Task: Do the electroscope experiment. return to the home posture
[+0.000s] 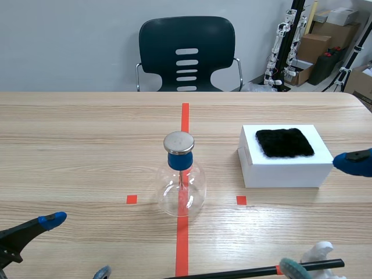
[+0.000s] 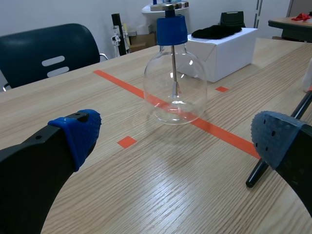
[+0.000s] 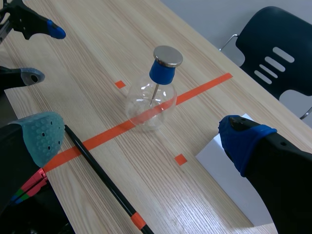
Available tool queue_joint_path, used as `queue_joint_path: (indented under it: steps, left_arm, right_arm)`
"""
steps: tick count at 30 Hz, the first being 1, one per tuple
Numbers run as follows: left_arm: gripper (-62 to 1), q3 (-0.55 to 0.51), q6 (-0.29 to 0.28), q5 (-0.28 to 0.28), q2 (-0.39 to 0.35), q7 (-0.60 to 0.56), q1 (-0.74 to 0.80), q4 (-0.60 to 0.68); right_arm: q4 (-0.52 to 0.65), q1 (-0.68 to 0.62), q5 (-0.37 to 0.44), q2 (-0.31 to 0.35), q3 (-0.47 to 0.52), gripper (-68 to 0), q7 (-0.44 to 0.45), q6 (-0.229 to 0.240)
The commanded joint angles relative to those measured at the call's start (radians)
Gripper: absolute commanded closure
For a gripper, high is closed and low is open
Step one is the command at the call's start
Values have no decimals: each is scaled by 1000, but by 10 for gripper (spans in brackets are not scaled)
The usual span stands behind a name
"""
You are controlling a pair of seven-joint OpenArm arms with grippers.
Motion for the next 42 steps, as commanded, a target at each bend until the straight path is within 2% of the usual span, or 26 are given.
queue_joint_path:
  steps: [1, 24, 36, 38, 42]
  left_arm:
    - [-623, -1, -1, -3, 2, -18, -8, 8]
    - [-623, -1, 0, -3, 2, -14, -8, 8]
    - [-623, -1, -1, -4, -2, -21, -8, 9]
    - [-623, -2, -1, -16, -6, -22, -8, 13]
    - [-623, -5, -2, -81, -43, -21, 15, 60]
  right_arm:
    - [9, 0, 18, 8, 1, -679, 12, 8]
    - [9, 0, 28, 7, 1, -679, 13, 8]
    - [9, 0, 156, 5, 0, -679, -6, 8]
    - [9, 0, 170, 5, -8, -679, -19, 8]
    - [9, 0, 174, 5, -44, -679, -61, 8]
